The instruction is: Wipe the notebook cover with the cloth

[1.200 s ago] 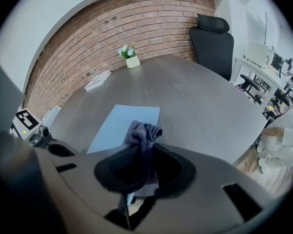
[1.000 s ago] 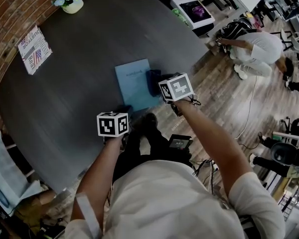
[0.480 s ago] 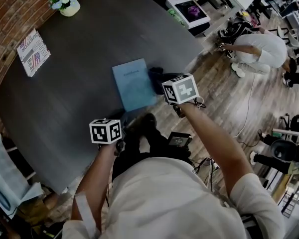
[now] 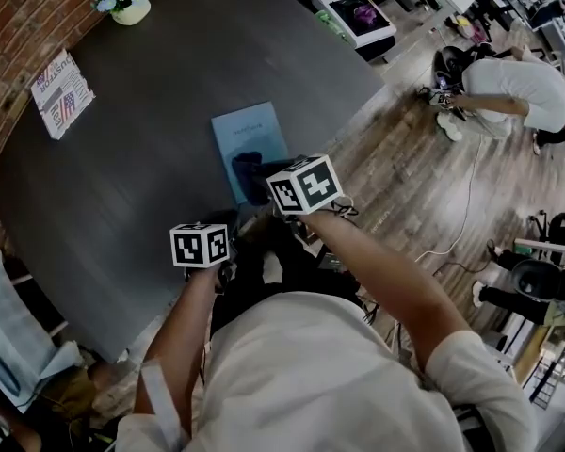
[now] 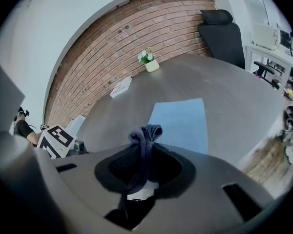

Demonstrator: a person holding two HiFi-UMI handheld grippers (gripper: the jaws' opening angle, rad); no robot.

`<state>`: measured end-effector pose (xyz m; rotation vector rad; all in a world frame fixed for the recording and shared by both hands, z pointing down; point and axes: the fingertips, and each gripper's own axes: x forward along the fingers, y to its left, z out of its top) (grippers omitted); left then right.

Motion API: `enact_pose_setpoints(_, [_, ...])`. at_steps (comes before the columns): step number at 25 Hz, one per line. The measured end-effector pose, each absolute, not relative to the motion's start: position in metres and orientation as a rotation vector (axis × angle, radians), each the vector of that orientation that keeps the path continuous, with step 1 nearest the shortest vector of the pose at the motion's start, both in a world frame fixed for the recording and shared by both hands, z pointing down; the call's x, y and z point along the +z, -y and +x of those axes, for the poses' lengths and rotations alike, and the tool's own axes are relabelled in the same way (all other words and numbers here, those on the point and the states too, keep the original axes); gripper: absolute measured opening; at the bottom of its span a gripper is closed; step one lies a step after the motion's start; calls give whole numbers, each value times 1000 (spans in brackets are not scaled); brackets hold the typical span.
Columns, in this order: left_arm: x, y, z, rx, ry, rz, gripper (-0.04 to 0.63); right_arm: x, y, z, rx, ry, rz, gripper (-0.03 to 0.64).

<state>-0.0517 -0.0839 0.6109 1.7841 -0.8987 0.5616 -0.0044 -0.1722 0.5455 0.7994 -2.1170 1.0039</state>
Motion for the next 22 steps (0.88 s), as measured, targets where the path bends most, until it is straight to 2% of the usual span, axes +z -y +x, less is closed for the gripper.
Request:
enact_pose_setpoints(7, [613,80,-55,569,898,1776,9,569,149,-36,1016,2090,715,94])
enact_pose_setpoints(22, [615,81,-54,567,888,1772,8,582,154,20,888,2023,777,95])
